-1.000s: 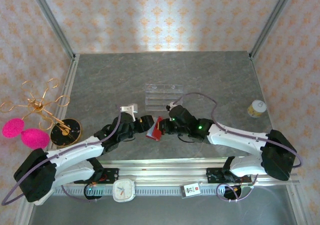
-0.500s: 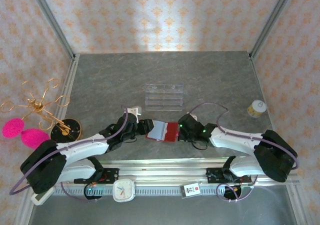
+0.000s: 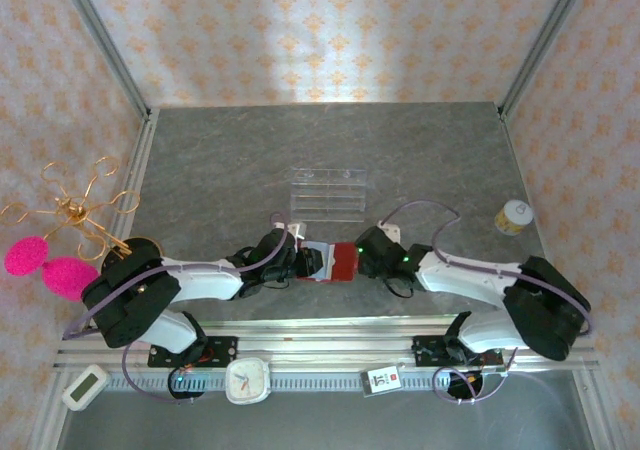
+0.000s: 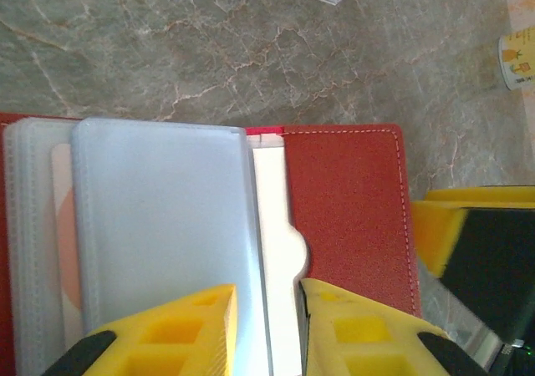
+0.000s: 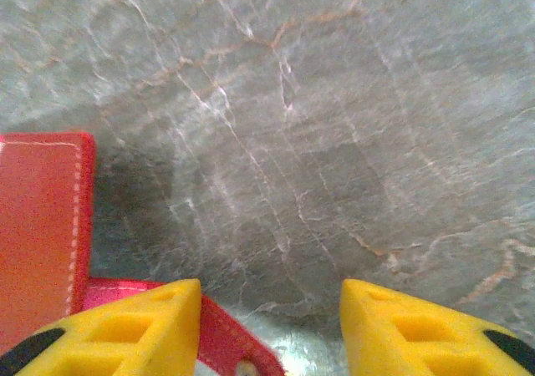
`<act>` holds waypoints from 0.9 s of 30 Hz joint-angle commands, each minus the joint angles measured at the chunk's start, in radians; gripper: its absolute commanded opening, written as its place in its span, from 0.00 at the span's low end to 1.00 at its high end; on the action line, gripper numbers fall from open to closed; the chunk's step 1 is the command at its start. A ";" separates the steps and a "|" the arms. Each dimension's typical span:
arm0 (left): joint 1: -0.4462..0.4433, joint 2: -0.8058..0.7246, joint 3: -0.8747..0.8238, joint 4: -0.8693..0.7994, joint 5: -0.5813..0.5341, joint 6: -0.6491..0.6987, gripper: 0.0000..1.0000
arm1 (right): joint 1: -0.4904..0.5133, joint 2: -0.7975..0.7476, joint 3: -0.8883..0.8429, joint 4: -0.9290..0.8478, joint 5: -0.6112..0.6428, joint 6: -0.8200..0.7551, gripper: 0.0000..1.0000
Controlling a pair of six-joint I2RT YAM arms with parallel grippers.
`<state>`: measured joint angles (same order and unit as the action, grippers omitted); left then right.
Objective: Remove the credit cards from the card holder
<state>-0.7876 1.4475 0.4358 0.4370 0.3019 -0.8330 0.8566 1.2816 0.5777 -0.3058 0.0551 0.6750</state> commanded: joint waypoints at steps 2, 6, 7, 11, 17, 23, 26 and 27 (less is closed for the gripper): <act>-0.004 -0.007 0.007 0.044 0.004 -0.014 0.26 | -0.002 -0.165 0.035 -0.088 0.064 -0.020 0.49; -0.001 -0.072 -0.003 0.006 -0.049 -0.005 0.31 | -0.001 -0.261 0.077 -0.059 -0.002 -0.065 0.53; 0.003 -0.094 -0.007 -0.004 -0.063 0.002 0.33 | 0.003 -0.266 0.091 -0.039 -0.027 -0.076 0.53; 0.047 -0.188 -0.029 -0.094 -0.122 0.005 0.34 | 0.020 -0.182 0.154 0.086 -0.174 -0.106 0.53; 0.095 -0.446 -0.088 -0.263 -0.280 0.025 0.62 | 0.057 0.096 0.245 0.170 -0.177 -0.082 0.84; 0.097 -0.585 -0.094 -0.377 -0.359 0.054 0.97 | 0.111 0.327 0.377 0.097 -0.057 -0.077 0.85; 0.098 -0.610 -0.103 -0.385 -0.364 0.069 0.98 | 0.136 0.388 0.412 0.070 -0.019 -0.083 0.86; 0.099 -0.615 -0.107 -0.381 -0.362 0.070 0.98 | 0.144 0.404 0.419 0.064 -0.010 -0.088 0.85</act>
<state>-0.6930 0.8505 0.3477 0.1143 -0.0135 -0.7902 0.9817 1.6615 0.9604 -0.1932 -0.0391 0.5972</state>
